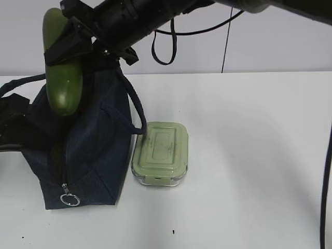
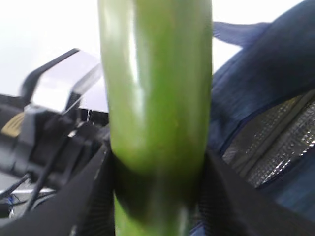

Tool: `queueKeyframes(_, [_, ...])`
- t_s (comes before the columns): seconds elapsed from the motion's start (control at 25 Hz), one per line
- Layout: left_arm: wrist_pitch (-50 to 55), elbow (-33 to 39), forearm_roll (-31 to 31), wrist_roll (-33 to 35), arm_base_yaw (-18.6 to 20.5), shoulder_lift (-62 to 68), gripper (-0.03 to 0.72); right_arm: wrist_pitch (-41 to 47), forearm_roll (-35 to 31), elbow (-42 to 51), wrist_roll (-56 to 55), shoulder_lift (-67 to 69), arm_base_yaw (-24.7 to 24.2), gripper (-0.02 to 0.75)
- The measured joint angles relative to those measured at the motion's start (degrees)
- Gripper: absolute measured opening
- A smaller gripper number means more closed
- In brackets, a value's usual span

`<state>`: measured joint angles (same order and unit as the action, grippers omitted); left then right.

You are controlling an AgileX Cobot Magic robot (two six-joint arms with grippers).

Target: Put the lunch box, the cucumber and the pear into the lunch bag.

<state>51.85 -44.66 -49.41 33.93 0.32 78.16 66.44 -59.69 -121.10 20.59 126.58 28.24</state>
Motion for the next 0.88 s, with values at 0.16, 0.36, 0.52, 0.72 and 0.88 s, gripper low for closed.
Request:
queueKeyframes(0.16, [0.0, 0.0, 0.0, 0.0, 0.0, 0.0, -0.015, -2.0, -2.2, 0.0, 0.1, 3.0, -0.1, 0.356])
queueKeyframes(0.36, [-0.1, 0.0, -0.1, 0.0, 0.0, 0.0, -0.015, -2.2, -3.4, 0.0, 0.1, 6.4, -0.1, 0.382])
queueKeyframes(0.52, [-0.1, 0.0, -0.1, 0.0, 0.0, 0.0, -0.015, -2.5, -1.6, 0.0, 0.1, 6.8, -0.1, 0.490])
queueKeyframes(0.72, [-0.2, 0.0, -0.1, 0.0, 0.0, 0.0, -0.015, -1.8, -1.4, -0.7, 0.1, 6.8, -0.1, 0.557])
queueKeyframes(0.88, [-0.2, 0.0, -0.1, 0.0, 0.0, 0.0, -0.015, 1.5, -1.0, -3.8, 0.1, 6.9, -1.3, 0.563])
